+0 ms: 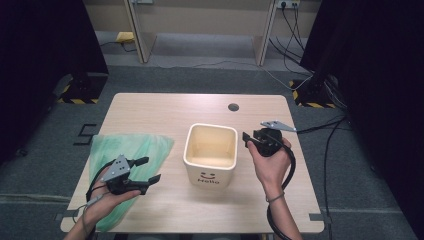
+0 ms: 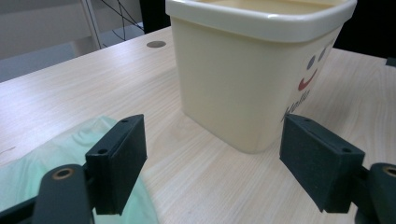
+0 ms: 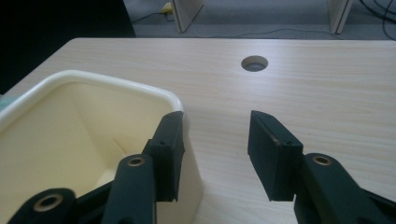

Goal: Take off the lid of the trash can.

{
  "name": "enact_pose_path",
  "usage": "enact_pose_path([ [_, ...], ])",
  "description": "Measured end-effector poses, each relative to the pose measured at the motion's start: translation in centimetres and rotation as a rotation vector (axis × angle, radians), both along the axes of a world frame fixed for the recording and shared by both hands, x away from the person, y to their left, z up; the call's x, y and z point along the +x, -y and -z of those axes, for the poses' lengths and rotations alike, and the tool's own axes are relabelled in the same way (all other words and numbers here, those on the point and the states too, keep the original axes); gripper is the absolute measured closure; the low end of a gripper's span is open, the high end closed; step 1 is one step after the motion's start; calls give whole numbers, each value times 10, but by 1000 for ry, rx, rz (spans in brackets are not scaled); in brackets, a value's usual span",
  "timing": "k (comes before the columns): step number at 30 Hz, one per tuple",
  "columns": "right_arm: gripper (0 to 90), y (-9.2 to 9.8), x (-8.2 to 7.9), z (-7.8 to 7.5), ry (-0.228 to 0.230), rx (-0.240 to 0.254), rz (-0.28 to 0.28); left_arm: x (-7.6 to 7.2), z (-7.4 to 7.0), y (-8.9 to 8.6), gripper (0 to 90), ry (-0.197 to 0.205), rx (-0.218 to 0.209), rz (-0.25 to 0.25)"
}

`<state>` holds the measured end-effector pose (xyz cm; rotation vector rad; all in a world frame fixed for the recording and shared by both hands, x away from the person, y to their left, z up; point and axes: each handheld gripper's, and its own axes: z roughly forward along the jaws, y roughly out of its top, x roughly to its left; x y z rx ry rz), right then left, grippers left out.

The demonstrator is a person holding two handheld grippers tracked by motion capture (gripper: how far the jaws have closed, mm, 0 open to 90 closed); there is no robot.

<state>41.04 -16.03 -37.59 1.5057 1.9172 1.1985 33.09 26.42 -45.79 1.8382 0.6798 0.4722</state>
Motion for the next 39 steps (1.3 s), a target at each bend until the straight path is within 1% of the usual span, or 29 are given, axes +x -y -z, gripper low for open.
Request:
enact_pose_path([
  [1, 579, -2, 1, -2, 3, 0, -2, -1, 1, 0, 225, 1, 7, -1],
  [5, 584, -7, 8, -7, -4, -4, -12, -3, 5, 0, 225, -6, 4, -6],
  [7, 586, -12, 13, -9, -21, -12, -21, -6, 9, 1, 225, -13, 2, -6],
  [10, 586, -17, 18, -11, -35, -12, -30, -9, 10, -1, 225, -10, 6, -7],
  [14, 577, -24, 22, -8, -60, -24, -27, -12, 11, -5, 225, -6, 6, -14],
  [16, 573, -27, 22, -7, -65, -24, -32, -15, 11, -9, 225, -3, -7, -27],
  [18, 573, -29, 24, -7, -67, -33, -32, -16, 11, -11, 225, -1, -8, -31],
  [20, 575, -32, 26, -5, -82, -54, -33, -17, 12, -13, 225, 0, -11, -36],
  [22, 587, -35, 26, -3, -102, -60, -34, -17, 13, -14, 225, -1, -19, -45],
  [23, 587, -35, 26, -3, -102, -60, -34, -17, 13, -15, 225, -3, -22, -47],
  [25, 598, -37, 24, 0, -125, -83, -31, -17, 14, -15, 225, -4, -23, -48],
  [28, 611, -39, 22, 1, -130, -106, -37, -18, 14, -14, 225, -3, -21, -44],
  [29, 618, -40, 22, 2, -137, -124, -27, -18, 14, -14, 225, -2, -22, -44],
  [30, 631, -41, 22, 4, -152, -142, -31, -18, 14, -13, 225, -1, -22, -43],
  [31, 631, -41, 22, 4, -152, -142, -31, -18, 14, -13, 225, -1, -22, -43],
  [32, 646, -43, 24, 7, -165, -156, -29, -18, 15, -13, 225, -1, -22, -41],
  [35, 693, -46, 26, 7, -166, -168, -31, -18, 15, -12, 225, -5, -21, -38],
  [36, 700, -48, 27, 7, -164, -185, -29, -18, 15, -12, 225, -4, -22, -40],
  [37, 700, -48, 27, 7, -164, -185, -29, -17, 16, -12, 225, -4, -22, -39],
  [38, 714, -51, 30, 6, -158, -214, -21, -17, 16, -11, 225, -5, -23, -38],
  [39, 720, -52, 31, 6, -156, -218, -20, -17, 16, -11, 225, -5, -22, -38],
])
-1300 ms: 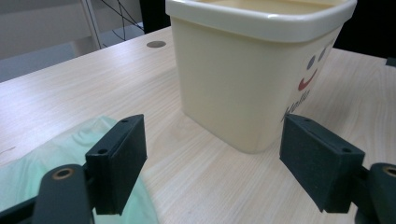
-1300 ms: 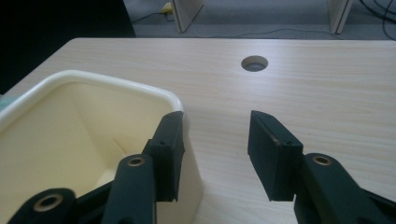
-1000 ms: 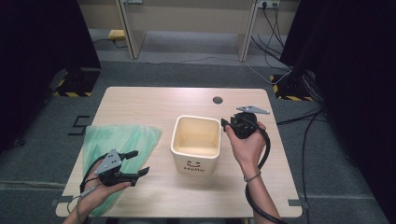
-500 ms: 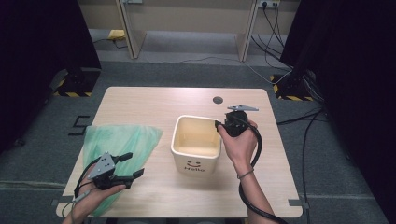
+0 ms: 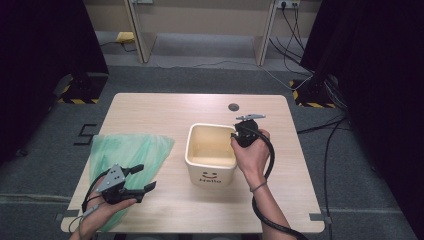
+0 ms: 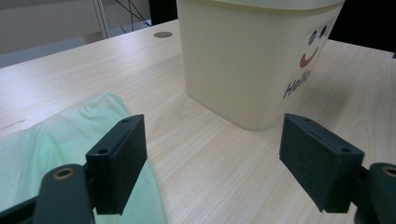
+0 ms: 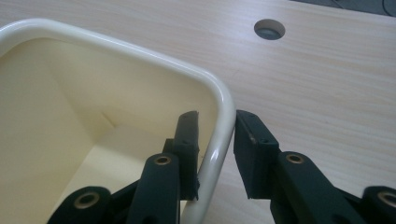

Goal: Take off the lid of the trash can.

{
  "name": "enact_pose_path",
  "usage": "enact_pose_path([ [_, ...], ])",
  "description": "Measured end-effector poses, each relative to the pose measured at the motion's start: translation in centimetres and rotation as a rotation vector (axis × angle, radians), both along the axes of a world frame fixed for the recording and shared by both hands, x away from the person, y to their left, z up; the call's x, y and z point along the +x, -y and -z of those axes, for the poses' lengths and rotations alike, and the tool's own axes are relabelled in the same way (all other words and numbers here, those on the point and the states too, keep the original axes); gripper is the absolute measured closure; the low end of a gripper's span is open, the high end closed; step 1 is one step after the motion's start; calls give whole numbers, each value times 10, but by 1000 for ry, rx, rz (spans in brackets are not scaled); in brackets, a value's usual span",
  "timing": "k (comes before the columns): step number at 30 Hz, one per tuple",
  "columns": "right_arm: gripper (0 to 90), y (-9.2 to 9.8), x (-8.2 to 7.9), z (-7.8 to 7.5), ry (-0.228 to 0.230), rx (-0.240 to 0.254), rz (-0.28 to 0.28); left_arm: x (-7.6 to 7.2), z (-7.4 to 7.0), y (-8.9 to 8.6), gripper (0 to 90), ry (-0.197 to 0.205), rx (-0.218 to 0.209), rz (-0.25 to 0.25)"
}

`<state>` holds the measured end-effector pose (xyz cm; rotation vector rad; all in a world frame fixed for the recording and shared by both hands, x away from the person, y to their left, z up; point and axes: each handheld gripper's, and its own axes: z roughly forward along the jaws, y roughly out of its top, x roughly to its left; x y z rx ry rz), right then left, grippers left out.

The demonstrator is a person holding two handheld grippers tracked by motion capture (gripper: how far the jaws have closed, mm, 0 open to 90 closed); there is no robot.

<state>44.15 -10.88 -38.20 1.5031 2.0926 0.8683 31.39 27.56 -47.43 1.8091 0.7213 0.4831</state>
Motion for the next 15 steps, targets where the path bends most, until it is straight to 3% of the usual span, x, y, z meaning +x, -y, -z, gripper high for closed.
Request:
enact_pose_path([
  [15, 769, -10, 0, -2, 31, -37, 81, 1, 2, -1, 225, 1, 1, 3],
])
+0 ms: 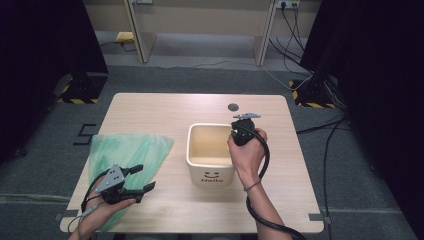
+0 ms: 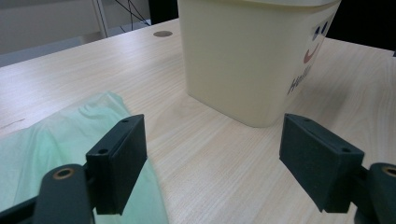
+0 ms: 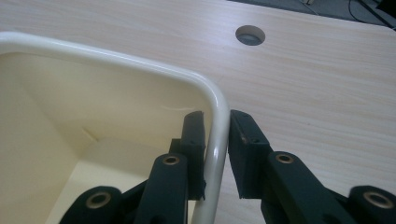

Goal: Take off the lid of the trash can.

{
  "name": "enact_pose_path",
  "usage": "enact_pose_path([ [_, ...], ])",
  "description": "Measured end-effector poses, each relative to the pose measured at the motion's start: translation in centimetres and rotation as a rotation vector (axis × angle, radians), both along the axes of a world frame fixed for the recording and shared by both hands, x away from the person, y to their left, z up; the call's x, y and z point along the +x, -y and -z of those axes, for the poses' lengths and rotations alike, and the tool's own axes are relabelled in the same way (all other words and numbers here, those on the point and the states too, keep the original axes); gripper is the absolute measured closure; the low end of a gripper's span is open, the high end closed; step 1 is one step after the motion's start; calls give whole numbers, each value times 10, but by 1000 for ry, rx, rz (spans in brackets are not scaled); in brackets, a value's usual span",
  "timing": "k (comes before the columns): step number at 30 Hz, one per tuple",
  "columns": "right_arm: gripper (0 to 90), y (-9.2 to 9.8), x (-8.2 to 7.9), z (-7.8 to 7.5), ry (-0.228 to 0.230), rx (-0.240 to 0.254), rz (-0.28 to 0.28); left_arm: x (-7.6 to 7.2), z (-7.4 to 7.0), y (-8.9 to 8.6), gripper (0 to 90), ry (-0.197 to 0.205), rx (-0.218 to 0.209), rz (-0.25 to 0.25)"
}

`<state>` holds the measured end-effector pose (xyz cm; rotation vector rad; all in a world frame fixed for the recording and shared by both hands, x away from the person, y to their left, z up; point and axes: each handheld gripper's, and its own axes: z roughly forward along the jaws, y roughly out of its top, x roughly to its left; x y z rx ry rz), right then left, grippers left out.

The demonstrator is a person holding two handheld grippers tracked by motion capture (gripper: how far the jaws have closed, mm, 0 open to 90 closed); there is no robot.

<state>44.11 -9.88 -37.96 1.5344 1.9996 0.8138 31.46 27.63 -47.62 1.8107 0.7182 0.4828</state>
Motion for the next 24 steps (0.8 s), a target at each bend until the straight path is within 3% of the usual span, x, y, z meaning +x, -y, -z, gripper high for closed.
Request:
enact_pose_path([
  [16, 809, -5, 1, -8, -4, -21, 37, 0, 1, 0, 226, -1, 6, 5],
  [24, 811, -4, -1, -15, -18, 11, 60, 0, 1, 0, 226, 1, 7, 7],
])
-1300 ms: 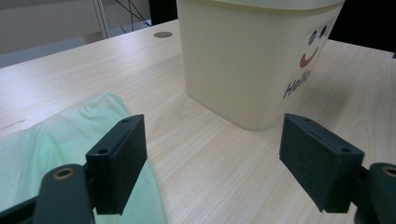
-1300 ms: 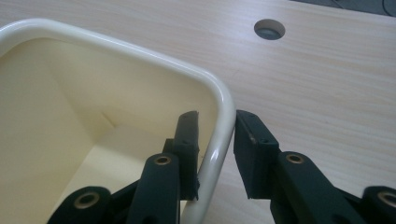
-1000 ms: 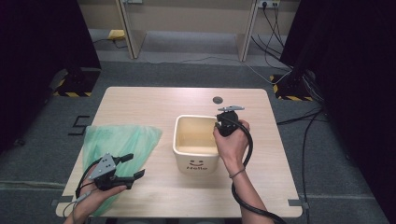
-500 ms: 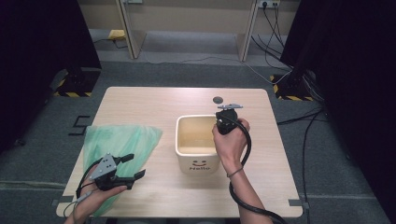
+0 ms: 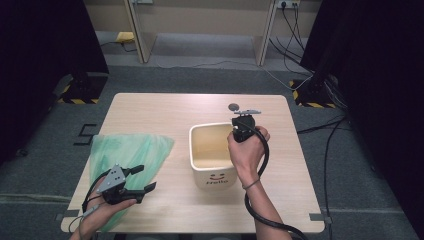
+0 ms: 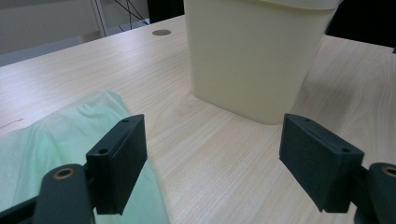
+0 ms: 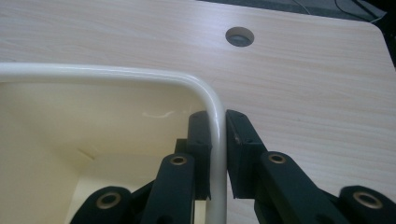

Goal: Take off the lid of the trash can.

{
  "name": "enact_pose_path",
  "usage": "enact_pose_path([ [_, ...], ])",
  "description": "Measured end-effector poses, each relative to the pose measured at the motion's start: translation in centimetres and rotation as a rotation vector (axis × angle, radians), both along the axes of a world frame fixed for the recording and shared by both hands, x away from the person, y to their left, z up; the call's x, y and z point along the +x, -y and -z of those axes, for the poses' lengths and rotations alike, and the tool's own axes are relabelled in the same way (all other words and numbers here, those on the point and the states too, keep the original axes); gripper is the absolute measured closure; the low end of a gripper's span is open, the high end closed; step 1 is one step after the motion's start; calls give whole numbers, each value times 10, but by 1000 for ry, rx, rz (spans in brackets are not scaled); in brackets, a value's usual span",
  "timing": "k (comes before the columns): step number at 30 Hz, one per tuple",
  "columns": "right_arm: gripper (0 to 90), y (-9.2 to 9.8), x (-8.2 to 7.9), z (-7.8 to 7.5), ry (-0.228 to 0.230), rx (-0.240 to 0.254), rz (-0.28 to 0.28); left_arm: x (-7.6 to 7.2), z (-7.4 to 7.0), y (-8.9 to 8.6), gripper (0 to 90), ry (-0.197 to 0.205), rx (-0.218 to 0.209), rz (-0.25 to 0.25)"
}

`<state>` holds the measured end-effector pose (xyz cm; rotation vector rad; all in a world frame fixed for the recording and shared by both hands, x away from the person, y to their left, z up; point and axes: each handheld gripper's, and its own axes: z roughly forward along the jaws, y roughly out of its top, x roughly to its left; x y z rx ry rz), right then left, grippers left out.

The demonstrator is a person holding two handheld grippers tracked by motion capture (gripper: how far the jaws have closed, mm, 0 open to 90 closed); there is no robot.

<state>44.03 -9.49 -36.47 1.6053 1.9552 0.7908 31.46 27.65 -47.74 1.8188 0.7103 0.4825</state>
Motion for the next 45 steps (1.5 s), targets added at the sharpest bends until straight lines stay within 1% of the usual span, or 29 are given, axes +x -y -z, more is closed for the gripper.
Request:
enact_pose_path([
  [5, 812, 4, 0, -5, -15, 31, 2, 0, 0, 0, 226, 0, -2, -1],
  [10, 812, 6, 1, -10, -24, 42, -4, 0, 0, 0, 226, -1, -3, -1],
  [15, 812, 9, 2, -14, -27, 54, 2, -1, 0, -1, 226, 2, -4, 3],
  [18, 812, 12, 2, -20, -21, 64, 6, -1, 0, -1, 227, 2, -5, 3],
  [25, 812, 19, 1, -25, -18, 75, 14, -1, 1, -1, 229, 4, -1, 3],
  [29, 813, 28, 2, -29, -16, 74, 26, -1, 1, -2, 229, 4, -3, 4],
  [35, 812, 39, 2, -31, -25, 79, 48, -1, 1, -2, 229, 3, -2, 4],
  [42, 812, 48, 2, -32, -35, 89, 61, -2, 2, -2, 229, 3, -1, 2],
  [43, 812, 52, 2, -33, -31, 87, 64, -2, 2, -2, 229, 3, -1, 2],
  [45, 812, 53, 2, -33, -33, 90, 68, -2, 2, -2, 229, 4, -1, 2],
])
